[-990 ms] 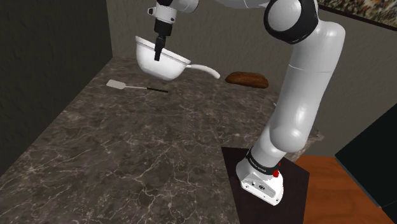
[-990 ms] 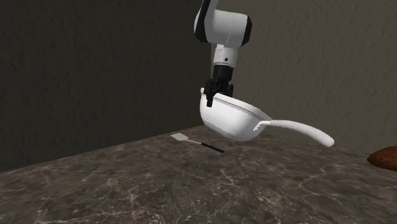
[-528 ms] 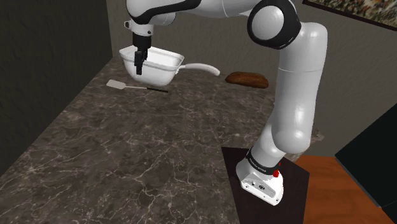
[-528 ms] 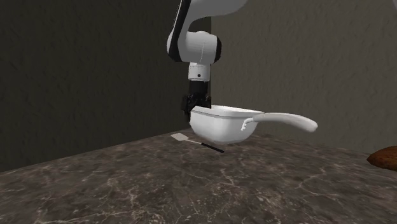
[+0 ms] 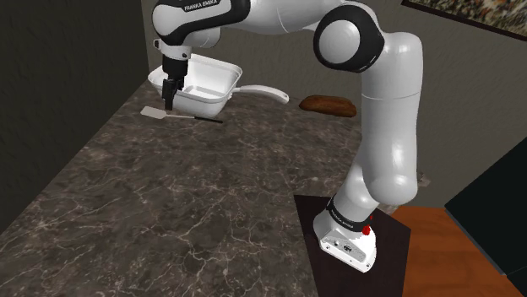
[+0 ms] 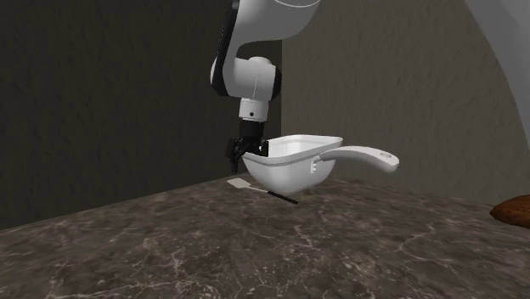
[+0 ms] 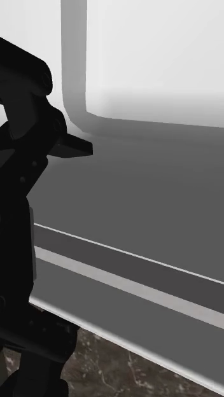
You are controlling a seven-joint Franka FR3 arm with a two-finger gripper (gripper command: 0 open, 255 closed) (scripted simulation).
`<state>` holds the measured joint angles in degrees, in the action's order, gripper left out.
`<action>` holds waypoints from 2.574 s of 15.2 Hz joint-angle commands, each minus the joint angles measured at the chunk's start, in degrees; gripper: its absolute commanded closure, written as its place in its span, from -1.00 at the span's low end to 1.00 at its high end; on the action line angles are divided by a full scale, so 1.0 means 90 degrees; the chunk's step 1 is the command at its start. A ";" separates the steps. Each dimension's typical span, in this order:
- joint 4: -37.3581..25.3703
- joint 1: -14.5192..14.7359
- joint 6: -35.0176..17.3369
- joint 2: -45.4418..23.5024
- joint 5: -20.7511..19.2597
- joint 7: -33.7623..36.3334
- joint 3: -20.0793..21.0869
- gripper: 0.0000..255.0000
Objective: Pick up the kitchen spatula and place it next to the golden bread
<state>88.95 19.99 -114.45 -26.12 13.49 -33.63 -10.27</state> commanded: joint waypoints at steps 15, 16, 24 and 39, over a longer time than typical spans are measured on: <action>0.0153 0.1150 0.0055 -0.0338 -0.0426 -0.0276 -0.1436 1.00; -0.0017 0.1076 0.0151 -0.0423 -0.0410 -0.0321 -0.1443 1.00; -0.0004 0.1627 0.0184 -0.0566 0.0043 -0.0634 -0.2164 1.00; -0.0842 0.2382 0.1393 -0.0508 0.0440 -0.0852 -0.3364 1.00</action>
<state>81.57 41.47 -102.62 -30.76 17.65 -41.31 -40.45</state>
